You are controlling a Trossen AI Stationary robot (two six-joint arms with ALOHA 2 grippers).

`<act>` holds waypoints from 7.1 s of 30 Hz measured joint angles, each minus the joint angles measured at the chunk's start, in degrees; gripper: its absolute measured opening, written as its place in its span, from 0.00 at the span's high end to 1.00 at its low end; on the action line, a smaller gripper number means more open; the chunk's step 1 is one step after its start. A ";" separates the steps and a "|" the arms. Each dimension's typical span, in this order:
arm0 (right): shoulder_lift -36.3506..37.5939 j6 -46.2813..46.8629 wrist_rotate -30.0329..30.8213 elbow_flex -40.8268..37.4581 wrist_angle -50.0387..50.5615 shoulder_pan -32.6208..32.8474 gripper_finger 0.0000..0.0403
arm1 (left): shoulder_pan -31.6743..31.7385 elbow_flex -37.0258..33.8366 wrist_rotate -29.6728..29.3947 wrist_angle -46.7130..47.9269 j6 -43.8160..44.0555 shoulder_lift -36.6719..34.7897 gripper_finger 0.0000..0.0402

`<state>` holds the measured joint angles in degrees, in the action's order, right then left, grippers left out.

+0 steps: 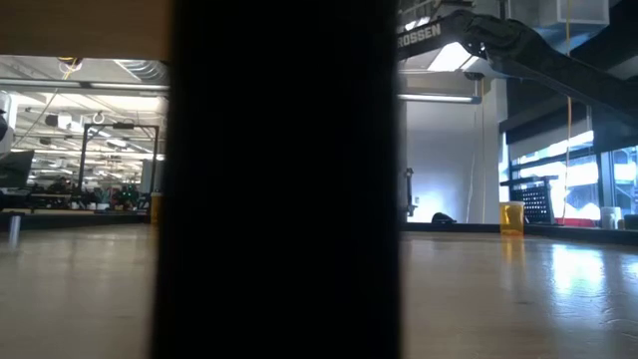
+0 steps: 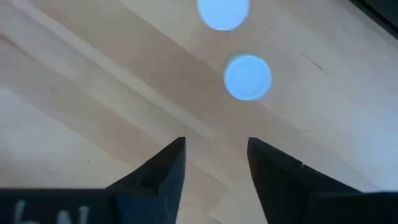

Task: Pick and place medicine bottles onto shelf by color
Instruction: Put the blue pill bottle on the shelf aligned with the other blue pill bottle

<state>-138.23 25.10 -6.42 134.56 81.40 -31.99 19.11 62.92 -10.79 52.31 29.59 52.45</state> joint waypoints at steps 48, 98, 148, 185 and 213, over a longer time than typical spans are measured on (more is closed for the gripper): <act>-0.42 -2.53 4.14 -7.53 -10.37 0.92 0.42 | -0.01 0.00 0.00 0.02 -0.16 0.00 0.66; -0.35 -4.48 8.44 -8.41 -14.14 0.72 0.62 | -0.01 0.00 0.00 0.02 0.04 -0.01 0.66; 1.21 -6.32 9.36 0.33 -5.85 8.56 0.70 | -0.01 0.00 -0.58 -0.02 -9.42 0.00 0.66; 15.23 -12.34 5.77 0.37 -20.75 21.48 0.70 | -0.13 -11.02 13.38 -32.96 -31.92 1.81 0.66; 15.21 -13.62 5.82 0.35 -20.75 21.48 0.70 | -0.12 -10.99 9.23 -33.57 -29.93 2.10 0.64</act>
<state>-123.02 11.49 -0.60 134.91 60.65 -10.50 18.98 51.92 -1.55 18.74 -0.34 54.55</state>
